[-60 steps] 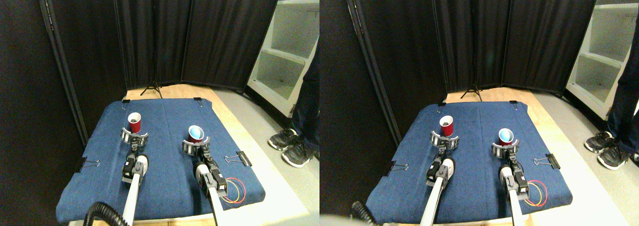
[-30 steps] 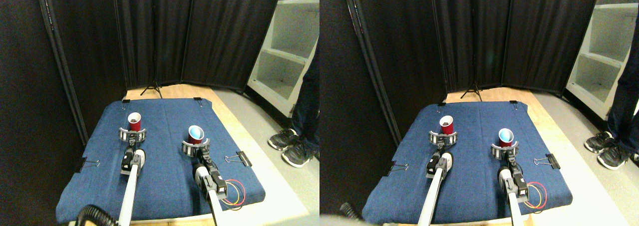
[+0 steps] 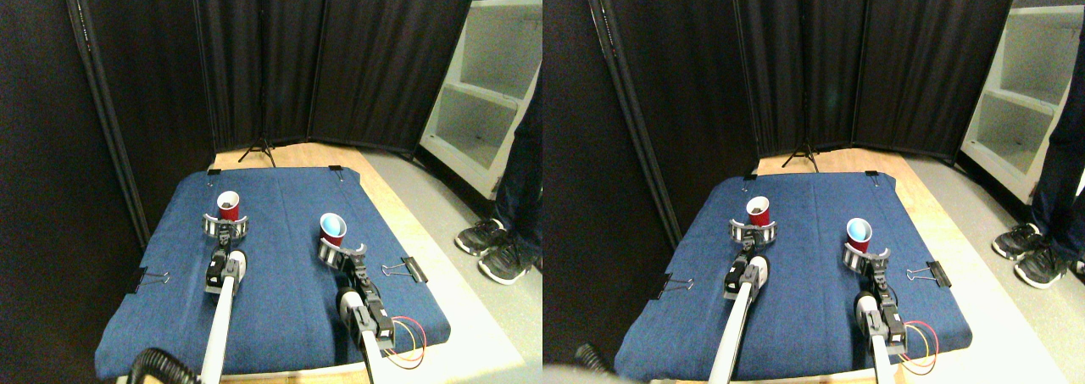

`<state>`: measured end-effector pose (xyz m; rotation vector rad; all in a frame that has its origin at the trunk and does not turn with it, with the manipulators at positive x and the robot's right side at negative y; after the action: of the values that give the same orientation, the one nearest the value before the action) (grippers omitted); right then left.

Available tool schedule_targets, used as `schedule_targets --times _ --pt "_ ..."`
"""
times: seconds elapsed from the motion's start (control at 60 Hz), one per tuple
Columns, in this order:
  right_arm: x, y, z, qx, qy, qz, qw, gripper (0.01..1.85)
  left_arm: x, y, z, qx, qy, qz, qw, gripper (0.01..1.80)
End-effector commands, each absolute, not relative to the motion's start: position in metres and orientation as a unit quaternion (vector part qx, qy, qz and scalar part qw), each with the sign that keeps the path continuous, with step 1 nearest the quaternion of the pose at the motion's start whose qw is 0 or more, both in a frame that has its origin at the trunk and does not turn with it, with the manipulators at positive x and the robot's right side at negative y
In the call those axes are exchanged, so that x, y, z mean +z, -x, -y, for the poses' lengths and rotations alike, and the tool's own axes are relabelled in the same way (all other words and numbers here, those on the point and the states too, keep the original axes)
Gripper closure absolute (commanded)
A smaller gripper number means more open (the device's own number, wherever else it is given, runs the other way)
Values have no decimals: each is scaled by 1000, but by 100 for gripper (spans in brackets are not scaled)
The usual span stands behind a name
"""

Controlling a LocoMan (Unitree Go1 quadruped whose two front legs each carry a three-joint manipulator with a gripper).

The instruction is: Pour (bimanual)

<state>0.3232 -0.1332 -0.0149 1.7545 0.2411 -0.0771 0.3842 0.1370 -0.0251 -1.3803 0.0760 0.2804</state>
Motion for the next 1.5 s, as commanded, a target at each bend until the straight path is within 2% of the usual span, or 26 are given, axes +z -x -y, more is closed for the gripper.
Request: schedule_targets --times 0.017,0.05,0.183,0.25,0.35,0.7,0.933,1.133,1.333,1.5 --pt "-11 -326 132 -20 -770 -97 631 75 -20 -390 -137 117 643 -27 756 52" --pt "-12 -327 132 -18 -763 -99 638 74 -21 -392 -137 119 646 -26 754 53" --pt "-12 -327 129 -15 -764 -99 637 74 -21 -396 -137 118 650 -28 750 55" --pt "-12 -326 126 -15 -763 -100 638 75 -20 -402 -137 118 643 -31 756 57" --pt "-11 -327 125 -14 -763 -103 639 75 -19 -407 -136 113 645 -45 754 54" --pt "-9 -331 126 -21 -761 -102 640 75 -22 -423 -124 128 649 -52 748 51" --pt "-11 -342 129 -33 -756 -100 646 76 -27 -424 -118 135 653 -54 743 48" --pt "-13 -347 125 -40 -741 -111 661 74 -30 -422 -119 138 657 -50 739 56" --pt "-22 -358 121 -48 -748 -127 650 75 -30 -419 -122 142 653 -49 742 51" --pt "-25 -363 118 -56 -742 -127 656 75 -30 -419 -127 146 654 -44 741 54"
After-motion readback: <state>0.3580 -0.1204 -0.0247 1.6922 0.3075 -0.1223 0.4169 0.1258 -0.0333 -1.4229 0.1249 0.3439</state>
